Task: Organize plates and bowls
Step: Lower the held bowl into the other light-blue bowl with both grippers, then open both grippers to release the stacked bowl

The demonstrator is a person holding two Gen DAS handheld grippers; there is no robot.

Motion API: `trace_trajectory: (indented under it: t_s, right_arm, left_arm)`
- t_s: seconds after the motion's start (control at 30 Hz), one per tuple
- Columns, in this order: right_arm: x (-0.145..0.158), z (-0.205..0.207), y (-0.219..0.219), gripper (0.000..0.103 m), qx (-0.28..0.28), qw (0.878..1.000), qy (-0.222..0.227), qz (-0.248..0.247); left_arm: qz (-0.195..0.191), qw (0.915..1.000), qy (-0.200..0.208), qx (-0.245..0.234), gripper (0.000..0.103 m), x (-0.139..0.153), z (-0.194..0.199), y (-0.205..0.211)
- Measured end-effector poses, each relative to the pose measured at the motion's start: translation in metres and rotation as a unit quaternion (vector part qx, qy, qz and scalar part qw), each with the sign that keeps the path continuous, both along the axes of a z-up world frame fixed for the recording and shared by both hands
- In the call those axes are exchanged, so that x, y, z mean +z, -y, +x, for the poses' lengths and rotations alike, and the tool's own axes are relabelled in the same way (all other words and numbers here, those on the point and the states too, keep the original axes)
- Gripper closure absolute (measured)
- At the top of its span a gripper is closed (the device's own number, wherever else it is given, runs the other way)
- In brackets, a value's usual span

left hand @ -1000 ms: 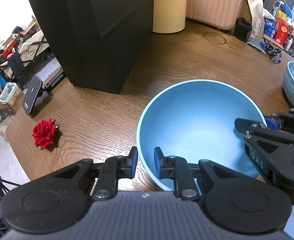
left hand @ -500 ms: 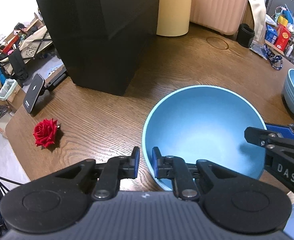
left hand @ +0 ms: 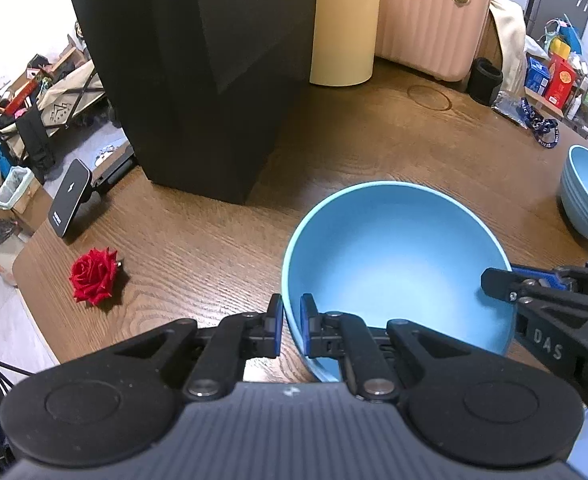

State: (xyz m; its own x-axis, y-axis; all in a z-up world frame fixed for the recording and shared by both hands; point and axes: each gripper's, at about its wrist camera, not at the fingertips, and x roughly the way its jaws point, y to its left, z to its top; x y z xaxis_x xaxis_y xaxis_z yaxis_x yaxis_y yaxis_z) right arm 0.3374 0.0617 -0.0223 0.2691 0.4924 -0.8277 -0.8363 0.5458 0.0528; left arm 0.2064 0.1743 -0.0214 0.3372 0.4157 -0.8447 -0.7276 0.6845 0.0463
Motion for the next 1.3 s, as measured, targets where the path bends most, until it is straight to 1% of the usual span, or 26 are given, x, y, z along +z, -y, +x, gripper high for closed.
trace_trajectory:
  t_s: [0.17, 0.8, 0.87, 0.93, 0.97, 1.0, 1.03, 1.07, 1.1, 1.13, 1.17, 1.2, 1.23, 1.27, 1.3]
  right_arm:
    - [0.000, -0.003, -0.003, 0.094, 0.004, 1.000, 0.009, -0.003]
    - [0.002, -0.003, -0.001, 0.094, 0.005, 1.000, 0.008, -0.003]
    - [0.003, -0.001, -0.001, 0.093, 0.001, 1.000, 0.003, -0.002]
    - [0.006, -0.001, 0.000, 0.088, -0.003, 1.000, 0.003, -0.002]
    - [0.008, 0.000, 0.001, 0.084, -0.002, 1.000, 0.002, -0.002]
    - [0.010, 0.000, 0.003, 0.073, -0.003, 1.000, 0.000, 0.001]
    - [0.013, 0.000, 0.005, 0.059, -0.004, 1.000, -0.003, 0.005]
    - [0.016, 0.000, 0.006, 0.051, -0.006, 1.000, -0.005, 0.008]
    - [0.018, 0.000, 0.008, 0.038, -0.007, 1.000, -0.006, 0.010]
    - [0.021, 0.000, 0.011, 0.027, -0.009, 1.000, -0.007, 0.011]
    - [0.023, 0.000, 0.012, 0.022, -0.010, 1.000, -0.009, 0.010]
    - [0.025, 0.000, 0.015, 0.011, -0.011, 1.000, -0.013, 0.010]
    - [0.027, 0.000, 0.018, 0.004, -0.013, 1.000, -0.019, 0.010]
    - [0.029, 0.000, 0.021, 0.001, -0.016, 1.000, -0.023, 0.010]
    - [0.031, 0.000, 0.024, 0.000, -0.020, 0.999, -0.028, 0.009]
  left_arm:
    - [0.002, 1.0000, -0.005, 0.000, 0.093, -0.001, 0.002, 0.000]
    - [-0.008, 1.0000, -0.006, 0.001, 0.093, -0.003, 0.000, -0.002]
    - [-0.009, 0.9999, -0.004, 0.006, 0.091, -0.002, -0.001, -0.002]
    - [-0.007, 0.9999, 0.000, 0.009, 0.090, 0.001, -0.003, -0.002]
    - [-0.007, 0.9999, 0.004, 0.010, 0.086, 0.003, -0.005, -0.002]
    - [-0.008, 0.9999, 0.006, 0.012, 0.082, 0.004, -0.006, -0.003]
    - [-0.008, 0.9998, 0.008, 0.017, 0.069, 0.006, -0.009, -0.004]
    - [-0.008, 0.9997, 0.010, 0.022, 0.052, 0.008, -0.011, -0.005]
    - [-0.007, 0.9995, 0.014, 0.028, 0.045, 0.010, -0.014, -0.006]
    - [-0.006, 0.9993, 0.017, 0.032, 0.035, 0.012, -0.017, -0.007]
    - [-0.007, 0.9992, 0.020, 0.035, 0.026, 0.014, -0.020, -0.008]
    - [-0.008, 0.9990, 0.022, 0.039, 0.021, 0.016, -0.022, -0.009]
    - [-0.011, 0.9987, 0.023, 0.043, 0.010, 0.018, -0.025, -0.011]
    - [-0.015, 0.9984, 0.024, 0.048, 0.000, 0.019, -0.028, -0.012]
    - [-0.019, 0.9980, 0.025, 0.054, 0.000, 0.020, -0.031, -0.013]
